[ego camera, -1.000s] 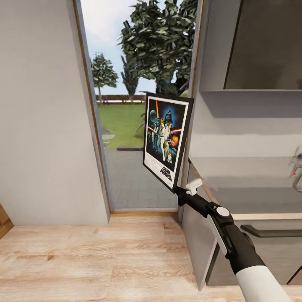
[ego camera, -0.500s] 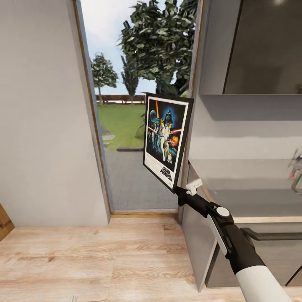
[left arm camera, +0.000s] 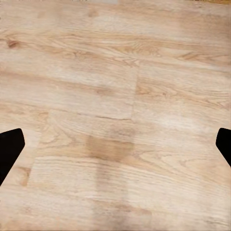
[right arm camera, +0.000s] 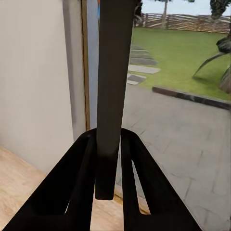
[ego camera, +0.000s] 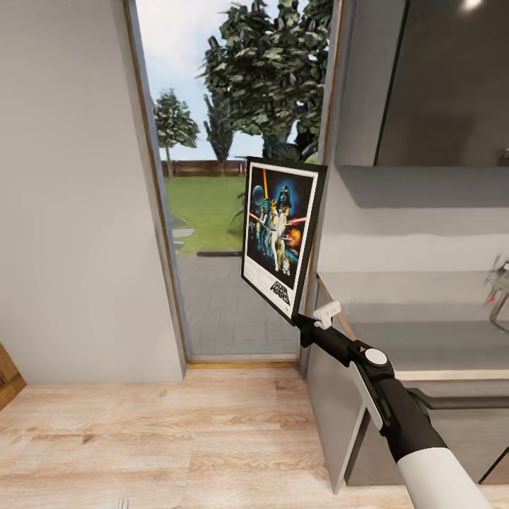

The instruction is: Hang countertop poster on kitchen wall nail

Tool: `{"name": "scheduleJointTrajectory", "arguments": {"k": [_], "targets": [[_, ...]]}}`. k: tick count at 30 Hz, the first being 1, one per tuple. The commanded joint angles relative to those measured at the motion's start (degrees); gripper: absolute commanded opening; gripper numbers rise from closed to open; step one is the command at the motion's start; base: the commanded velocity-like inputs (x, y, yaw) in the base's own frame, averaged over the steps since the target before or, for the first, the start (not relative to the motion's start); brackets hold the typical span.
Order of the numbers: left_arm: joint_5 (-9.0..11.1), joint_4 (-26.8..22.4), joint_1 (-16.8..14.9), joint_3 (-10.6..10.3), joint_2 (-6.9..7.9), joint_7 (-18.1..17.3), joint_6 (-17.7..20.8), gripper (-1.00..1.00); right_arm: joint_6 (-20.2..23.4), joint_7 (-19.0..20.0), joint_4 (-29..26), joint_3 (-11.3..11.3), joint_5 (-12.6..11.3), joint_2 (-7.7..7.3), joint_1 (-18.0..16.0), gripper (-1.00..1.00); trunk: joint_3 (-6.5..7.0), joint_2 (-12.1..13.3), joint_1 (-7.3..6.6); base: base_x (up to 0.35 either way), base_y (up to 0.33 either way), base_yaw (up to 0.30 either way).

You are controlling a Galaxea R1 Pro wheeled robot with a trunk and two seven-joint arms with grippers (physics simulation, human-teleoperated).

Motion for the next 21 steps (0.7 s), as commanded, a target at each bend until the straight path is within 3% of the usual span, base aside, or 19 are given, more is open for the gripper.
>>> {"name": "scheduleJointTrajectory", "arguments": {"k": [1, 21], "targets": [[0.0, -0.1, 0.0, 0.1, -0.03, -0.3, 0.3, 1.0, 0.5, 0.2, -0.1, 0.0, -0.3, -0.03, 0.0, -1.0, 0.13, 0.4, -0.22, 0.0, 0.0, 0.0], [0.0, -0.1, 0.0, 0.2, -0.03, -0.3, 0.3, 1.0, 0.5, 0.2, -0.1, 0.1, -0.3, -0.09, 0.0, -1.0, 3.72, 8.4, -4.61, 0.0, 0.0, 0.0]]}}
